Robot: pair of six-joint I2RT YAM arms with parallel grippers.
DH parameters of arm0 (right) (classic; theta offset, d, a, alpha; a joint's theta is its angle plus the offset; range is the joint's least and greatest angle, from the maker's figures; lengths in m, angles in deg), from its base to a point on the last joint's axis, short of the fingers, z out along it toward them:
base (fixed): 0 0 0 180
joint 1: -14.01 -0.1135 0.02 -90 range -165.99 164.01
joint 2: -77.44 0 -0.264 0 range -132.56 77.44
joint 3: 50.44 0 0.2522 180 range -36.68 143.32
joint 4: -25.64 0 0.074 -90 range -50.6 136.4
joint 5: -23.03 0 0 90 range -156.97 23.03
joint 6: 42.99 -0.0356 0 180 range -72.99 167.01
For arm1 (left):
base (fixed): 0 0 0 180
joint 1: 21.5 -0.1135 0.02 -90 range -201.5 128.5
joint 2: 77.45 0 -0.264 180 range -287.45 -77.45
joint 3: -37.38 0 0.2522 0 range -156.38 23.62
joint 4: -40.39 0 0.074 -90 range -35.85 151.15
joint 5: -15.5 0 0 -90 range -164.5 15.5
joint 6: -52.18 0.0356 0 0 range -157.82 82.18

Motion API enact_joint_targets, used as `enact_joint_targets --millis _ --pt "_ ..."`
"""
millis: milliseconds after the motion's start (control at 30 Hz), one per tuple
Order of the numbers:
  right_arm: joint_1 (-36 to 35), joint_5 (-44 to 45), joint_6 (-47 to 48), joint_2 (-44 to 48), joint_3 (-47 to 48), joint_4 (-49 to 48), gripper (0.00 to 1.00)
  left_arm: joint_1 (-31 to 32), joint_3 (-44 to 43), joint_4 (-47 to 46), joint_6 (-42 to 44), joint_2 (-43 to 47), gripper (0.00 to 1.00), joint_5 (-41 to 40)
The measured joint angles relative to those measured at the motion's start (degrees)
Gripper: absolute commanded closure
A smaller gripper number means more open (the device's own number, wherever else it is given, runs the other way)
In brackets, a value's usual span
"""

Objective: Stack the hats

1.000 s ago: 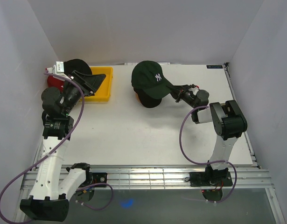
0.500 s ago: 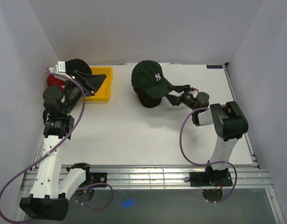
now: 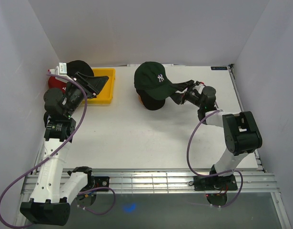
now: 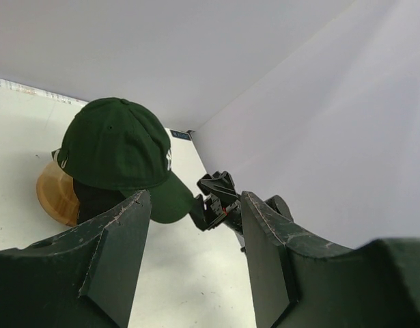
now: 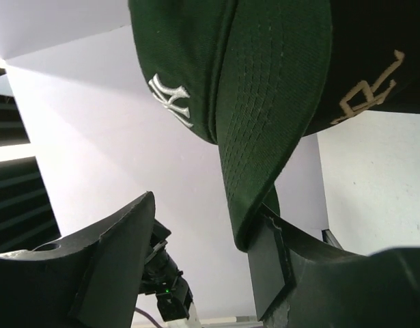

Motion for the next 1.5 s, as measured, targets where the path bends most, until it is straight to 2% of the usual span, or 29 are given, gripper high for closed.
enact_joint_targets --millis 167,367,567,667,700,800,900,1500 --pt "-0.4 -0.1 6.1 1.0 3.5 11.2 0.46 0.2 0.0 0.0 0.2 0.0 0.34 -0.1" --pt "-0.9 0.3 10.4 1.1 5.0 21.3 0.48 0.3 0.0 0.0 0.2 0.5 0.35 -0.1" --pt "-1.9 1.8 12.1 1.1 7.0 26.2 0.52 0.3 0.0 0.0 0.2 1.0 0.35 -0.1" --pt "-2.8 2.6 12.4 1.1 7.8 27.5 0.62 0.3 0.0 0.0 0.2 1.2 0.35 -0.2" --pt "-3.1 2.8 12.6 1.1 8.0 27.7 0.71 0.3 0.1 0.0 0.2 1.3 0.35 -0.2" --pt "-3.6 3.0 12.5 1.1 8.6 27.4 0.85 0.4 0.1 0.0 0.4 1.5 0.35 -0.2" --pt "-3.5 3.2 12.4 1.3 9.3 25.9 0.92 0.7 0.1 0.2 0.9 1.7 0.35 -0.5" --pt "-3.5 2.9 8.8 -0.6 11.1 20.2 0.92 1.1 0.1 1.5 2.7 1.9 0.35 -1.7"
